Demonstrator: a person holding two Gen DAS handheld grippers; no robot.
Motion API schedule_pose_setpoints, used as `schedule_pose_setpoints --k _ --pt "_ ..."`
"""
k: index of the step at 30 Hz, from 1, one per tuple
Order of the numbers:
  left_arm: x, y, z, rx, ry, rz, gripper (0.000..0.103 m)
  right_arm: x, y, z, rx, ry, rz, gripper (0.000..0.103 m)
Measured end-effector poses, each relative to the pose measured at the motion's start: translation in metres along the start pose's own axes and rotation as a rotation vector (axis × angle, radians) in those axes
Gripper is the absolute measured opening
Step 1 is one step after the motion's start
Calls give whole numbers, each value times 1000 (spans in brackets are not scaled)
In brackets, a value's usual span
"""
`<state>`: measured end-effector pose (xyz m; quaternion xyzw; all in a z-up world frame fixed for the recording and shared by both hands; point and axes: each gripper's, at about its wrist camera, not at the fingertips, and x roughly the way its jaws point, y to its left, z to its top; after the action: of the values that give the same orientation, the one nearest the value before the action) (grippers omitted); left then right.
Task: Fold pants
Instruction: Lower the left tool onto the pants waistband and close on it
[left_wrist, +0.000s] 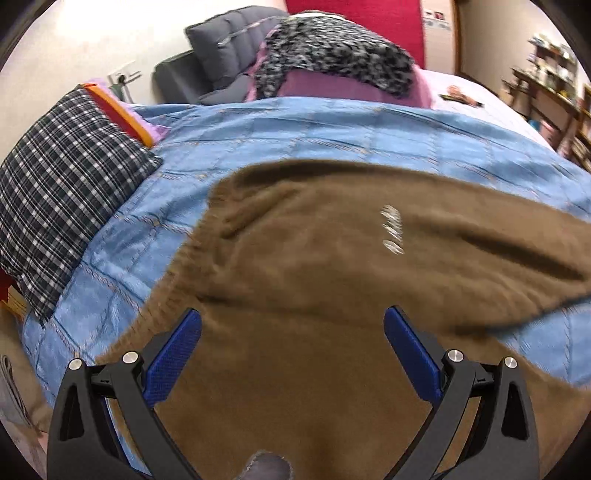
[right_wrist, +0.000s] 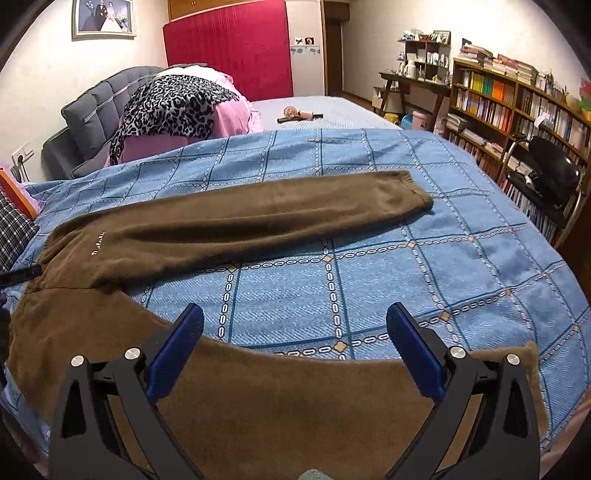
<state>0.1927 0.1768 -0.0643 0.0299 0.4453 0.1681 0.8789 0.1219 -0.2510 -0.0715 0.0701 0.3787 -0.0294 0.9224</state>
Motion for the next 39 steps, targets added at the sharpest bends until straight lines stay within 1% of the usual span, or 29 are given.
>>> schedule_pose_setpoints --k 3,5,6,8,10,13,15,19,21,26,29,32,34,35,37,38,39 --pt "23 16 19 -6 -33 45 98 11 3 3 -8 22 -3 100" --pt "38 25 30 -10 -41 62 98 19 7 4 -21 32 -8 100" --pt "45 30 36 -16 -38 61 98 24 9 6 -23 37 -5 100" --pt "64 43 49 -56 -21 30 98 30 11 9 -23 44 -1 100" --pt "86 57 62 -112 -2 5 98 37 12 13 -22 51 0 100" --pt "118 69 76 -149 22 -22 98 48 16 16 -22 66 -1 100" --pt "135 73 82 -151 33 -13 98 55 18 17 -22 80 4 100" --pt "168 88 97 -173 56 -7 98 73 20 19 4 138 38 100" --pt "178 95 101 -187 60 -5 98 80 21 19 13 158 45 100" --pt "202 109 112 -252 72 -103 98 93 33 20 -9 172 51 100" --pt "215 110 114 -265 92 -131 98 99 39 21 -20 178 66 100" --pt "222 110 113 -285 108 -155 90 104 44 23 -30 179 80 100" --pt "222 111 113 -295 104 -161 89 107 46 24 -38 179 83 100" --pt "222 111 113 -293 106 -163 86 108 47 24 -41 181 86 100" --pt "221 108 114 -278 108 -169 78 110 47 25 -39 181 93 100" --pt "221 106 114 -267 109 -178 71 111 48 25 -39 180 94 100" --pt "219 103 115 -255 111 -190 60 112 47 26 -41 177 94 100"
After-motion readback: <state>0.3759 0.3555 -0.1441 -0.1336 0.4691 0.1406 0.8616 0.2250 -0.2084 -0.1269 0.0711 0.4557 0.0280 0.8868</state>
